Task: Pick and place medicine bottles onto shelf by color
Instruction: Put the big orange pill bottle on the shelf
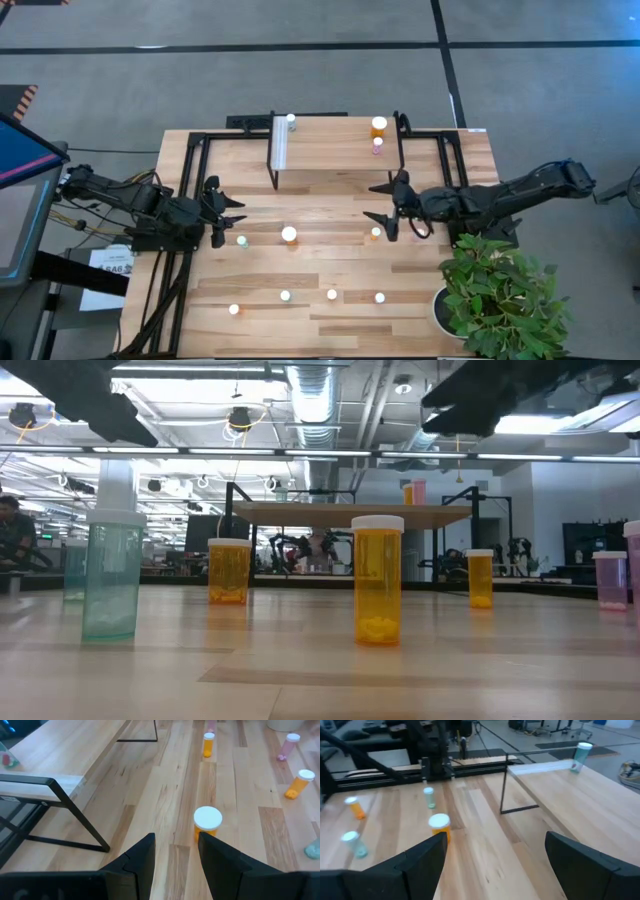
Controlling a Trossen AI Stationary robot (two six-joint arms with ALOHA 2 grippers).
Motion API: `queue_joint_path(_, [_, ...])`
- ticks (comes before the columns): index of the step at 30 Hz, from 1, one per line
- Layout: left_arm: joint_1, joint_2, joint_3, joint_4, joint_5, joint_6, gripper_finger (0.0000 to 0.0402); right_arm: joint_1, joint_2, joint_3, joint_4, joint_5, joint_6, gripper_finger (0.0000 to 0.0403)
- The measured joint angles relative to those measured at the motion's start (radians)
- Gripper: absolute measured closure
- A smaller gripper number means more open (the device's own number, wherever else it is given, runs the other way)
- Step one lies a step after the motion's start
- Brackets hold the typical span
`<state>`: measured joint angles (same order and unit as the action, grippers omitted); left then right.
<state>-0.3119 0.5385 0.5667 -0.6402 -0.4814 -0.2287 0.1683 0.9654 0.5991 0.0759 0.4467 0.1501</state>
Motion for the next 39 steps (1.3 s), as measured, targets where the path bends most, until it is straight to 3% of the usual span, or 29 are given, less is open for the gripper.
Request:
queue_joint_path(7, [0.000, 0.000, 0.000, 0.000, 0.000, 0.000, 0.0263, -0.032, 0.076, 0.000, 0.057, -0.002, 0.007, 0.0046])
queue_joint_path(22, [0.000, 0.000, 0.000, 0.000, 0.000, 0.000, 0.0263, -0.031, 0.077, 0.000, 0.035, -0.003, 0.002, 0.0046])
queue_joint_path(33, [0.000, 0.000, 0.000, 0.000, 0.000, 0.000, 0.0263, -0.031, -0.235, 0.000, -0.238, -0.002, 0.057, 0.0046])
queue_joint_path(39, [0.000, 0.000, 0.000, 0.000, 0.000, 0.000, 0.0263, -0.031, -0.249, 0.000, -0.331, -0.001, 0.157, 0.0046])
